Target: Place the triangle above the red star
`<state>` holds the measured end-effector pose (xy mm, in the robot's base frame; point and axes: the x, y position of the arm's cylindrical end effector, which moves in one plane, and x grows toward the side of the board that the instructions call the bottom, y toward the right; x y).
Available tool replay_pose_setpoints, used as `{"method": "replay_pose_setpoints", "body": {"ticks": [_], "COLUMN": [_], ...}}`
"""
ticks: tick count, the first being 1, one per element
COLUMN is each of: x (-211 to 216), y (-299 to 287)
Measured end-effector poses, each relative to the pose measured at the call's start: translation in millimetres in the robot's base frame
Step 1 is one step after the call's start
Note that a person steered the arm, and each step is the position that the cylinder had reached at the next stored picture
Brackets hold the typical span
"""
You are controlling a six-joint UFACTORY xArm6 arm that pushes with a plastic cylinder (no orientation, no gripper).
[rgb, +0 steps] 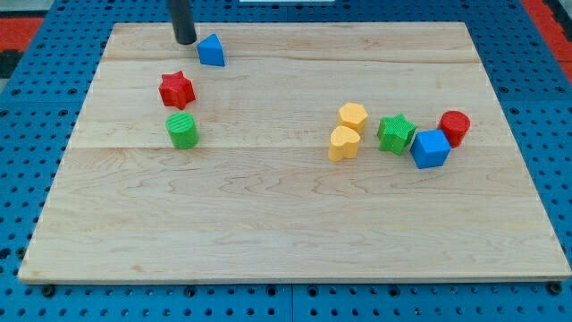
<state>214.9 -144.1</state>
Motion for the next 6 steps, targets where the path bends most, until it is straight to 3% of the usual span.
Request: {"method": "replay_pose_setpoints", "body": {"ticks": [1,3,4,5,6], "x": [-11,46,44,71,96], "y": [35,15,36,55,17]}}
